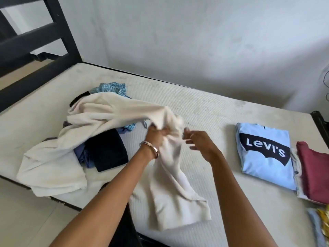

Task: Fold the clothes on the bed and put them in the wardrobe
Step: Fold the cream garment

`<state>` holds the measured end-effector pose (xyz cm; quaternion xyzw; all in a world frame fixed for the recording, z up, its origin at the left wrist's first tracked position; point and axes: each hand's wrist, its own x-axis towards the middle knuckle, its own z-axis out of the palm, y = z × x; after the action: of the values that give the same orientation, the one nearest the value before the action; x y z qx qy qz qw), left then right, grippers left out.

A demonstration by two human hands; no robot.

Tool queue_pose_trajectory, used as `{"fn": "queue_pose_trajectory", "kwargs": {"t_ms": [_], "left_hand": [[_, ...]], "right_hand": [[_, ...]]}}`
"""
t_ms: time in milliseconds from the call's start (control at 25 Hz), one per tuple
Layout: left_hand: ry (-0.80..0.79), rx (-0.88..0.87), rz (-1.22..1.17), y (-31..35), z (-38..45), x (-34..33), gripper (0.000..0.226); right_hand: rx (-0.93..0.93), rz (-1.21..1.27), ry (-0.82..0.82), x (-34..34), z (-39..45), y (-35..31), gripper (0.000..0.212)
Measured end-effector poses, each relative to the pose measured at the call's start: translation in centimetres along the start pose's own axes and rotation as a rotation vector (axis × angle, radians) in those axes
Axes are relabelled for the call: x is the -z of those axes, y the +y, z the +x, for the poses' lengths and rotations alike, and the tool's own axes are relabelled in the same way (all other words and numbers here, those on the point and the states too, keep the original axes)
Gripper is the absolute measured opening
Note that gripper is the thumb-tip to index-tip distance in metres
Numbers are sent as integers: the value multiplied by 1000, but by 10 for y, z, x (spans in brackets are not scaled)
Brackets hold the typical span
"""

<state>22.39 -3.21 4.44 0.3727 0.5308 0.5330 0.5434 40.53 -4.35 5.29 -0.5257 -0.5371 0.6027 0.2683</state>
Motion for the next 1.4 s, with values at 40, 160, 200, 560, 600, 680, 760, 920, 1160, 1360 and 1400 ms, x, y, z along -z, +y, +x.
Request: {"fn": "queue_pose_trajectory", "kwargs": {"t_ms": [40, 160, 200, 560, 600, 680, 760, 920, 1160, 1360, 1400], "left_hand": [[-223, -27, 204, 1, -14, -11, 21], [-783, 104, 533, -15, -44, -24, 41], [-916, 210, 524, -19, -49, -22, 47], [-448, 573, 1286, -95, -21, 60, 26], [-313, 441, 1357, -102, -15, 62, 25], [-148, 222, 1374, -115, -4, 53, 22], [-152, 117, 1337, -130, 8, 38, 26], [-75, 198, 1132, -152, 42, 6, 40], [-364, 332, 1516, -183, 76, -16, 96], [-390, 247, 1369, -183, 70, -18, 57], [-393, 203, 1265, -176, 69, -17, 44]], "right_hand": [[6, 100, 65, -9, 1, -7, 33], [52, 182, 140, -14, -10, -18, 36], [63, 219, 144, -8, -14, -19, 37], [-980, -850, -339, 69, -72, 125, 50], [-1022, -864, -312, 71, -71, 133, 63], [-1075, -694, -146, 69, -66, 139, 94], [-1070, -596, 196, 61, -61, 134, 96], [-839, -526, 816, 71, -43, 141, 77], [-875, -308, 703, 89, -22, 181, 70], [-311, -1051, 393, 64, 10, 176, 55], [-224, -996, 260, 56, 16, 171, 60]]}}
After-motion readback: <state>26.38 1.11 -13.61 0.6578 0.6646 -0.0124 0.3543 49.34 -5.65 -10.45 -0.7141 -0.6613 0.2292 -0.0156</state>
